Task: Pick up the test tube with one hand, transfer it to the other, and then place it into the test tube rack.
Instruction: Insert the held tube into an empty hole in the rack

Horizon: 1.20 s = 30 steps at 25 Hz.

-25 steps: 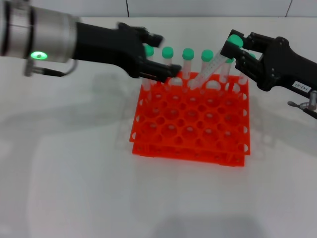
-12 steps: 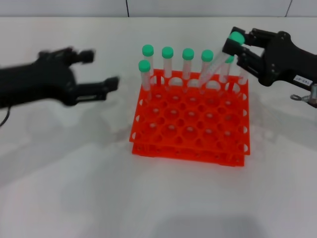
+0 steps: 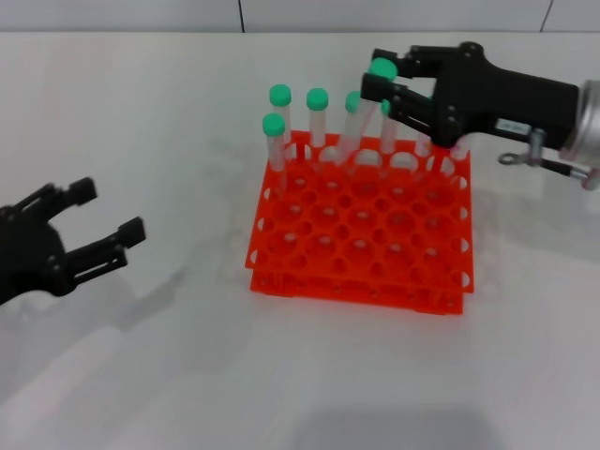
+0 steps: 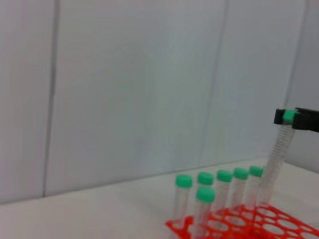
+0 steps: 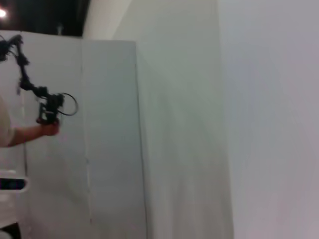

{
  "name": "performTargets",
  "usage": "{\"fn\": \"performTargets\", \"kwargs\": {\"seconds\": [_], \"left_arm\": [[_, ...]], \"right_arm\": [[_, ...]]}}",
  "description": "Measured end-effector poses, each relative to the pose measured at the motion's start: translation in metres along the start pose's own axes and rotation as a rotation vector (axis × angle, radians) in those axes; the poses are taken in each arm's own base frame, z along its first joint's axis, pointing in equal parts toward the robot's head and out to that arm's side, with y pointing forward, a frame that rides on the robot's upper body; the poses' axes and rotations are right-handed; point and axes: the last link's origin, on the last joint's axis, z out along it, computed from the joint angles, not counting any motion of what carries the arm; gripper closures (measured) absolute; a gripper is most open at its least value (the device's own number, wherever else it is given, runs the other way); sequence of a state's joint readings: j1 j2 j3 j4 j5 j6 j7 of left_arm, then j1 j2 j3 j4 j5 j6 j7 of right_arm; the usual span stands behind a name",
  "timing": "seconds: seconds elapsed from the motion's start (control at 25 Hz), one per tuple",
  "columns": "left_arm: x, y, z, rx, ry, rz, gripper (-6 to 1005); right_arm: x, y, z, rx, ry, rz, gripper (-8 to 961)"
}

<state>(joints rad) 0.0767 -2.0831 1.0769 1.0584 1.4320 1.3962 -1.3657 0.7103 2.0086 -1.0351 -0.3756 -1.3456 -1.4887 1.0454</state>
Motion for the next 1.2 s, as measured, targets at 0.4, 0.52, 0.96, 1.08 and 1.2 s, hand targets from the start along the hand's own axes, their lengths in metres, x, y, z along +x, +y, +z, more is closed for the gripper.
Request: {"fn": "performTargets", "kwargs": {"seconds": [0.4,0.52,0.96,1.08,1.2], "left_arm": [[-0.007,-0.003,-0.007,0.011,0.014,0.007,120],[-0.006,-0.004,-0.005,0.009,0.016,0.011,119],[-0.005,-0.009,0.006,-0.002,0.006,0.008,119],[-0.005,-0.011,0.008,-0.007,0.003,0.003,119],[-0.005,-0.011,0.009,-0.009,0.003,0.003,119]], "right_arm": [[0.001,-0.013,0.029,0.045,0.081,0.049,640],[0.005,-0.013,0.032,0.044,0.108,0.055,636],[0.011,-0.012,0.043,0.066,0.114,0.092,623],[0.012,-0.012,0.045,0.073,0.115,0.090,619],[0.014,-0.013,0.046,0.082,0.127,0.084,616]]}}
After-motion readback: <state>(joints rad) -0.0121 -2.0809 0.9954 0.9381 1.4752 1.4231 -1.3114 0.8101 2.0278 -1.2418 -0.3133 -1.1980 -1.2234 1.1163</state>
